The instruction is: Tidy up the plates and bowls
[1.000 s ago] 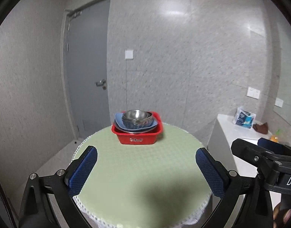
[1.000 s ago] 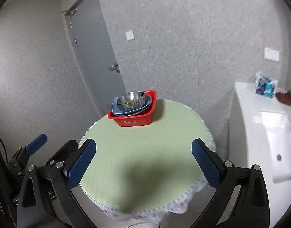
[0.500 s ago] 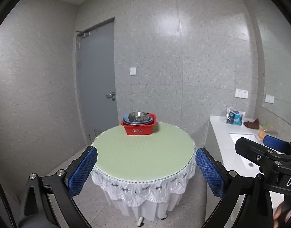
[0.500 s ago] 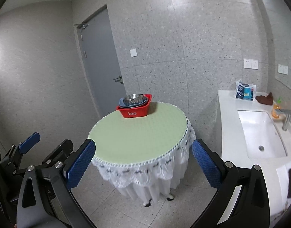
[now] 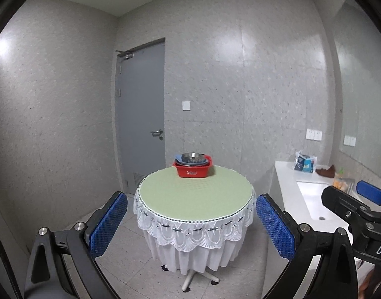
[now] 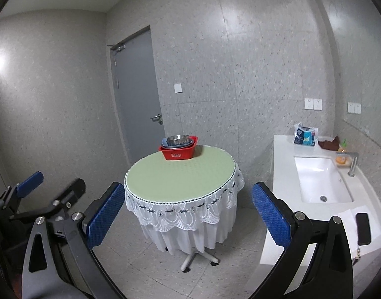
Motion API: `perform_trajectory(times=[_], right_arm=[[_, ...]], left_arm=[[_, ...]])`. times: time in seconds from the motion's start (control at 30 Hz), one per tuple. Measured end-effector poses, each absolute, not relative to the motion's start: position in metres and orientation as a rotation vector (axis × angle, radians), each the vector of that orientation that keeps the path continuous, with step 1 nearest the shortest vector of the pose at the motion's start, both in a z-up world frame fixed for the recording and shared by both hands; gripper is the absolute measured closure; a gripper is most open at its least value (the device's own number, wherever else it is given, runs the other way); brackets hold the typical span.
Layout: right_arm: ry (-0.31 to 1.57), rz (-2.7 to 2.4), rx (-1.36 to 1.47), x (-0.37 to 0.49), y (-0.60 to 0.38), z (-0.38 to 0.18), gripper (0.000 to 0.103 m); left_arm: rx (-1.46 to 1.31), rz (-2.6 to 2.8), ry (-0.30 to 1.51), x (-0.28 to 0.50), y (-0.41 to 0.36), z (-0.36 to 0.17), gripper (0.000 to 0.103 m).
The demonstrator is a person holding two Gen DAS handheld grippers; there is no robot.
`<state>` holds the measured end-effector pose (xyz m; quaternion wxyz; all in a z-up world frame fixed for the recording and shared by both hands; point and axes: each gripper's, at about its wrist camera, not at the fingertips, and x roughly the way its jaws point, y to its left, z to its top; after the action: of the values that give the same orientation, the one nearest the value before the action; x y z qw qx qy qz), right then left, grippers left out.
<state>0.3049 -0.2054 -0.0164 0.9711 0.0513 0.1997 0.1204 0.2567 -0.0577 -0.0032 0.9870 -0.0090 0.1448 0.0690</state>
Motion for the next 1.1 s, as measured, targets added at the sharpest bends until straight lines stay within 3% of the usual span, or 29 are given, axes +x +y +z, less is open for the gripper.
perform_trajectory(times=[0.73, 1.1], right_arm=[[0.384, 0.193, 0.076, 0.197, -0.115, -0.008, 0.000], [0.373, 0.181, 0.064, 0.183, -0.099, -0.008, 0.000]], left_arm=[[-0.010, 0.105, 0.270, 0.139, 0.048, 0.011, 0.001], [-0.013, 0.093, 0.259, 0.126, 0.081, 0.009, 0.001]])
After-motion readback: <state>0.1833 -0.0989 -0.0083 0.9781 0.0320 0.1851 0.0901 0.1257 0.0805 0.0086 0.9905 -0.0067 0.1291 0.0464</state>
